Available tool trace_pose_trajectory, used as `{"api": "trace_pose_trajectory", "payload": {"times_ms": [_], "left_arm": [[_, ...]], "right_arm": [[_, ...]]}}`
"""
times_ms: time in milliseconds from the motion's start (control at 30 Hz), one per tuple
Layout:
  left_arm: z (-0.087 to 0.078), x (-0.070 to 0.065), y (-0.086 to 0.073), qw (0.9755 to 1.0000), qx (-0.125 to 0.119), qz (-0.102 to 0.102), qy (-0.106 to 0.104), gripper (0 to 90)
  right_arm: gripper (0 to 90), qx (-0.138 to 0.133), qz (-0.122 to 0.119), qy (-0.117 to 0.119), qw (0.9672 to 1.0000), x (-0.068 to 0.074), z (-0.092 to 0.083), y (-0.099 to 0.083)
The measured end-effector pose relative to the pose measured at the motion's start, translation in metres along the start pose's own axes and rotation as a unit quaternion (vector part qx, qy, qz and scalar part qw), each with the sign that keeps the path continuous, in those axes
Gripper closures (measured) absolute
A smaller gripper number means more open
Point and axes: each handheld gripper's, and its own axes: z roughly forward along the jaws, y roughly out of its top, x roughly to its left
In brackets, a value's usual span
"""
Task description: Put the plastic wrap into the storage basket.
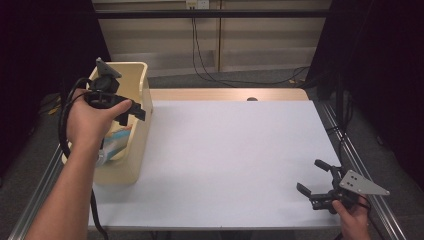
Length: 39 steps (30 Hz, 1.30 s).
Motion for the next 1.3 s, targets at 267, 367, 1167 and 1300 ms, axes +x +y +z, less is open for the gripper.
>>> {"api": "trace_pose_trajectory", "payload": {"times_ms": [267,367,1167,1300], "left_arm": [[0.021,-0.013,-0.006,0.9997,-0.004,0.013,-0.022,26.6],[0.030,-0.018,-0.007,0.9994,-0.002,0.018,-0.031,26.2],[0.108,-0.045,-0.063,0.9862,-0.115,0.067,-0.098,23.6],[0.121,-0.041,-0.079,0.9823,-0.141,0.075,-0.098,23.2]], "right_arm": [[0.3,0.001,-0.001,0.004,1.0000,0.000,0.001,0.000],[0.3,0.002,-0.002,0.004,1.0000,0.000,0.001,0.000],[0.3,0.000,-0.005,0.003,1.0000,-0.001,-0.002,-0.001],[0.3,0.001,-0.005,0.003,1.0000,0.000,-0.002,-0.001]]}}
